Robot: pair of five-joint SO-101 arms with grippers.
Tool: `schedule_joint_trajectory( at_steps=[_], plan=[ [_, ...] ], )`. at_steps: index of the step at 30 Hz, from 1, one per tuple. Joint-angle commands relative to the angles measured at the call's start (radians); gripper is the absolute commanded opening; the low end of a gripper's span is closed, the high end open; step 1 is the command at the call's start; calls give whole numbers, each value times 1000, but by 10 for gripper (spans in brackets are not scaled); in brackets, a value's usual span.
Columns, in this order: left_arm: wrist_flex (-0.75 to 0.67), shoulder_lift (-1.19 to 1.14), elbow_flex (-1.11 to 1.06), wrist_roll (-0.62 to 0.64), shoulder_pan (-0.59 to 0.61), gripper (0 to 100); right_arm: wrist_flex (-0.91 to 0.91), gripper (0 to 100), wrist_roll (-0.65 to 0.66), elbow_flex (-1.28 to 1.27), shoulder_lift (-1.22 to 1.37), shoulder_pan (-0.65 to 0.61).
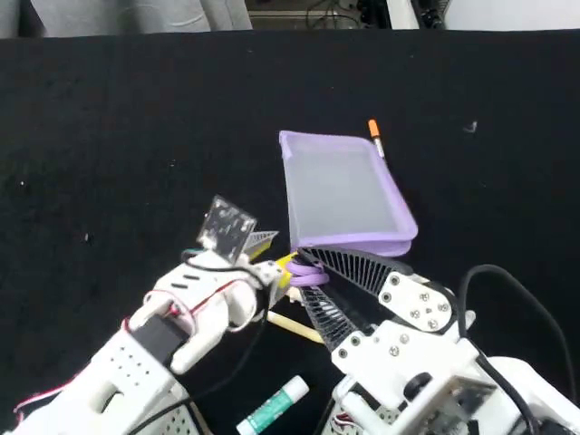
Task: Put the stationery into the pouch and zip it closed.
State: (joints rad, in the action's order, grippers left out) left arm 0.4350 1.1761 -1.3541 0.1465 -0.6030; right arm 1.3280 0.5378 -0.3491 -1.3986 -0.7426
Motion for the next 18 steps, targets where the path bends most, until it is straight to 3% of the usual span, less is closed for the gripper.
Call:
schedule_joint_trajectory(
  at_steps=[1, 8, 18],
  plan=[
    [-92, -153, 50, 9, 39, 169, -8, 11, 8, 5, 1, -8],
    [-147, -163, 28, 9, 51, 24, -6, 11, 8, 4, 1, -8],
    [-183, -163, 24, 3, 54, 29, -3, 11, 9, 10, -8, -8]
  ],
)
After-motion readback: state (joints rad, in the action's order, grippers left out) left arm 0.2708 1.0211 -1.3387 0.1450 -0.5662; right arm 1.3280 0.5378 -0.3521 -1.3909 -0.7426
